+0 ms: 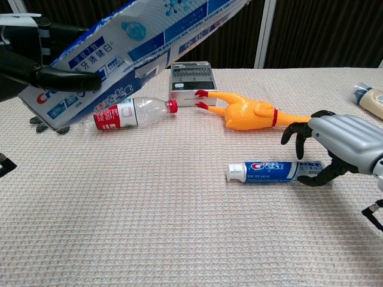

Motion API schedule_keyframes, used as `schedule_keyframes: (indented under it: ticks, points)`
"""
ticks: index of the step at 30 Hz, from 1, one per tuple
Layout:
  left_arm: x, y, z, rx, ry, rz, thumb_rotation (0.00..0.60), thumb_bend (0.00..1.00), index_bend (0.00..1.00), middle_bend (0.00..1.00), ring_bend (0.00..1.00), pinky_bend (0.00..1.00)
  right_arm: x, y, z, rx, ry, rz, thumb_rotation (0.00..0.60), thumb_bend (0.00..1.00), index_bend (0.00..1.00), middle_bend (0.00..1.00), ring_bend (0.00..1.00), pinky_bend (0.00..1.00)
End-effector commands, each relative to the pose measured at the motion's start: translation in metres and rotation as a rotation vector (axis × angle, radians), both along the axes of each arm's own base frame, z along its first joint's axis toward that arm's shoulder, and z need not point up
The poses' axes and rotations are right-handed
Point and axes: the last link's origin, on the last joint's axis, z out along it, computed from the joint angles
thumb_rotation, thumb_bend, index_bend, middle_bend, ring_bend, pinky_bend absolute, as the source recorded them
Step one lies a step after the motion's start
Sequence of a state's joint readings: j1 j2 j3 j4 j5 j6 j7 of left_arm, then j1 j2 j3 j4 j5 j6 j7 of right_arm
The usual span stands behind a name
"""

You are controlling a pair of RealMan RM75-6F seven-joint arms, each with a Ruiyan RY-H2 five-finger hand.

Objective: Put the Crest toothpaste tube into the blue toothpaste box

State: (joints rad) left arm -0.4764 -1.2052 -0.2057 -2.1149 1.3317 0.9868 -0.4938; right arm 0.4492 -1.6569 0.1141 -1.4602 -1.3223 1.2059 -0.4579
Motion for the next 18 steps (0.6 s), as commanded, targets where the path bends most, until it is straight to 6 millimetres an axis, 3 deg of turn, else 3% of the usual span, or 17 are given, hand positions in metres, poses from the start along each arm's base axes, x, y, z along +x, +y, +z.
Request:
schedule_keyframes:
  ticks: [1,18]
  points:
    - [-0.001,0.0,-0.001,0.001,0.008,-0.001,0.6,0.4,0.52,0.5,0.38,0.37,0.004,0.0,-0.002,0.006,0.006,0.009,0.6,0.24,0.33,0.49,0.26,0.05]
    - [-0.012,0.0,-0.006,0.002,0.05,0.009,0.6,0.4,0.52,0.5,0.37,0.37,0.005,-0.012,-0.016,0.03,0.038,-0.031,0.6,0.24,0.33,0.44,0.26,0.02]
